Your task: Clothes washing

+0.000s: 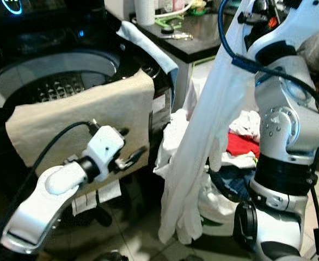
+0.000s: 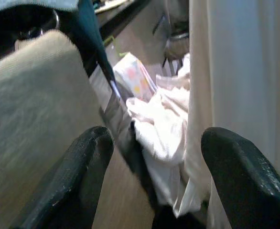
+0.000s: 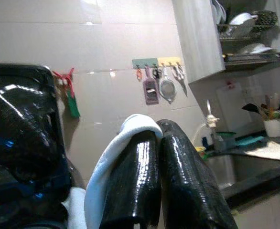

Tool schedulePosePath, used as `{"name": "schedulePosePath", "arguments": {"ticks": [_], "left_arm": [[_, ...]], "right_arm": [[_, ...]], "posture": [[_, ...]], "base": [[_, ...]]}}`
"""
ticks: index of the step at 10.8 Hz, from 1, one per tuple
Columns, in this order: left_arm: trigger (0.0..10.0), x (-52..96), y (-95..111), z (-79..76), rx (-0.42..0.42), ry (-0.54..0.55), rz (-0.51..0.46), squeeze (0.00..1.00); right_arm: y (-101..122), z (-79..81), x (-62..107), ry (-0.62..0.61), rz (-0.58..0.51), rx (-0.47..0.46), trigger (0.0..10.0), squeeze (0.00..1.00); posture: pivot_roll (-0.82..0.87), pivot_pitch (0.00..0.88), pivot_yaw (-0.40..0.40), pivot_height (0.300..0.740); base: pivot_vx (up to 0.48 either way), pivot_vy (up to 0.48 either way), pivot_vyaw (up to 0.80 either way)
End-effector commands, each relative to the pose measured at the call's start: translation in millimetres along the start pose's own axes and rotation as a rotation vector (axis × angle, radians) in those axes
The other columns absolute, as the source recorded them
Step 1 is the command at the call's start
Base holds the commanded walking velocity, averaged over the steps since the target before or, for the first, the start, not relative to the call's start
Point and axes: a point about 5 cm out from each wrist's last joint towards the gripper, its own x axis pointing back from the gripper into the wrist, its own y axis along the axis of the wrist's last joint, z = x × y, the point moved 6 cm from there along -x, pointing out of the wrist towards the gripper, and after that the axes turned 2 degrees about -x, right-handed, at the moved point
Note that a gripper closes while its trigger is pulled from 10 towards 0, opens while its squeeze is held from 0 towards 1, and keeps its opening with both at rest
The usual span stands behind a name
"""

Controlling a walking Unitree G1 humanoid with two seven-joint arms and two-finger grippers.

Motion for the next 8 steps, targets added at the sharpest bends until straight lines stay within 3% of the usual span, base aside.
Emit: {"name": "schedulePosePath", "arguments": {"ticks": [1,2,3,4,5,6,7,8], "left_arm": [[10.0,1.8,20.6,11.5,-0.007,0.067,-0.09,0.0],[10.0,8.0,31.3,28.5,0.031,0.186,-0.155,0.0],[10.0,15.4,32.5,33.6,0.054,0.217,-0.147,0.0],[10.0,21.2,39.6,34.0,0.034,0.214,-0.16,0.0],[10.0,22.6,48.0,39.4,0.041,0.244,-0.183,0.0],[10.0,20.7,44.1,31.1,0.074,0.185,-0.164,0.0],[10.0,20.0,23.6,6.8,0.063,0.039,-0.095,0.29],[10.0,19.1,0.3,-6.9,0.012,-0.046,-0.01,1.0]], "right_arm": [[-12.9,-5.5,6.4,-0.029,0.051,0.057,0.4,0.0],[-49.3,-1.4,29.7,-0.037,0.149,0.076,10.0,0.0],[-66.2,7.9,43.6,-0.019,0.192,0.072,10.0,0.0],[-68.1,12.1,45.1,-0.021,0.2,0.035,10.0,0.0],[-64.6,15.0,39.0,-0.016,0.193,0.033,10.0,0.0],[-60.1,21.5,29.9,0.008,0.187,0.043,10.0,0.0],[-47.5,27.0,15.8,0.025,0.154,0.039,10.0,0.0],[-29.7,32.2,2.9,0.039,0.103,-0.006,10.0,0.0]], "posture": [[-0.03,0.0,0.045,0.719],[-0.02,0.0,0.043,0.719],[-0.01,0.0,0.028,0.719],[0.0,0.0,0.018,0.719],[0.0,0.0,0.006,0.719],[0.0,0.0,0.004,0.719],[0.0,0.0,0.004,0.719],[0.0,0.0,0.003,0.719]], "base": [[0.0,0.0,0.0],[0.0,0.0,0.0],[0.0,0.0,0.0],[0.0,0.0,0.0],[0.0,0.0,0.0],[0.0,0.0,0.0],[0.0,0.0,0.0],[0.0,0.0,0.0]]}}
